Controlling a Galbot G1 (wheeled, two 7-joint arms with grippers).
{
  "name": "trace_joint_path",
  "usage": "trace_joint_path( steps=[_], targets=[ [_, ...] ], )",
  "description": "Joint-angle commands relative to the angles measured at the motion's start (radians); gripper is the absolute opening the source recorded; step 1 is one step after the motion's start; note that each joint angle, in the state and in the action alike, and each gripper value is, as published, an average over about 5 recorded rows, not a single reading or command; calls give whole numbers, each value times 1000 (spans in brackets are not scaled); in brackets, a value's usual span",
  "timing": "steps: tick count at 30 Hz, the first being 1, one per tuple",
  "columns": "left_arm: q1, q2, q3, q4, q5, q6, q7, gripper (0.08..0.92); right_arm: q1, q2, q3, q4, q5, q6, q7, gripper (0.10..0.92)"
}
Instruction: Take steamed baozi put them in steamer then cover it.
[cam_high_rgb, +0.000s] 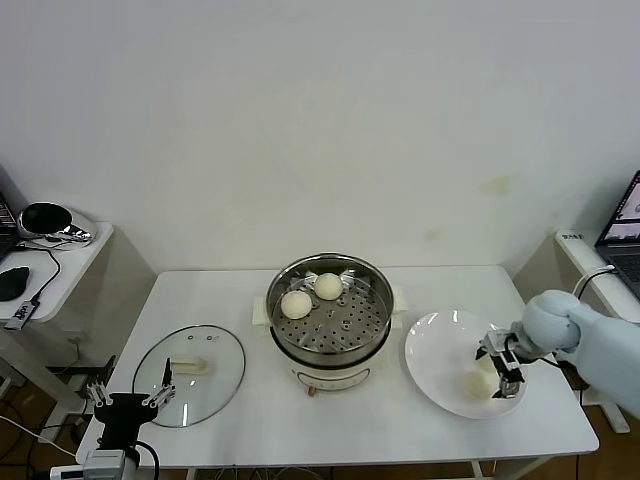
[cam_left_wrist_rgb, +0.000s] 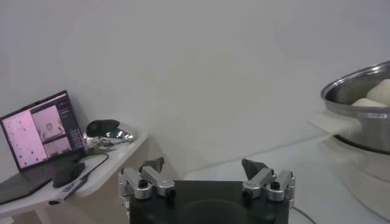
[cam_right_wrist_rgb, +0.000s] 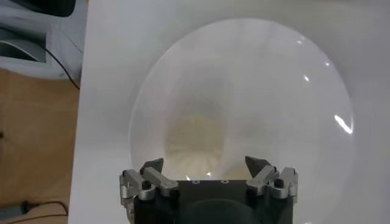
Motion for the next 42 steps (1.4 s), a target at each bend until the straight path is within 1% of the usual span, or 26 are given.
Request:
trace_joint_path(
  steps=[1, 4, 10, 18, 24, 30, 34, 42],
  targets=[
    [-3, 2, 0, 5, 0, 0, 1, 823, -57, 37, 38, -40, -27, 0, 12, 820],
    [-5, 3, 0, 7, 0, 0, 0, 823, -57, 44, 37, -44, -26, -5, 12, 794],
    [-5, 3, -2, 6, -1, 0, 1, 823, -43, 48, 31, -41, -20, -11, 3, 710],
    [-6, 2, -2, 4, -1, 1, 1, 823, 39, 26, -3, -13, 17, -14, -32, 575],
    [-7, 4, -2, -2, -1, 2, 3, 823, 249, -1, -81, 9, 109, -19, -92, 564],
    [-10, 8, -2, 0, -5, 2, 3, 823, 477, 24, -118, -31, 187, -7, -158, 568],
    [-14, 11, 2, 0, -8, 3, 5, 823, 638, 100, -183, -78, 251, -1, -148, 568],
    [-26, 12, 6, 8, -12, 4, 5, 823, 860, 337, -326, -129, 344, 5, -88, 576]
  ],
)
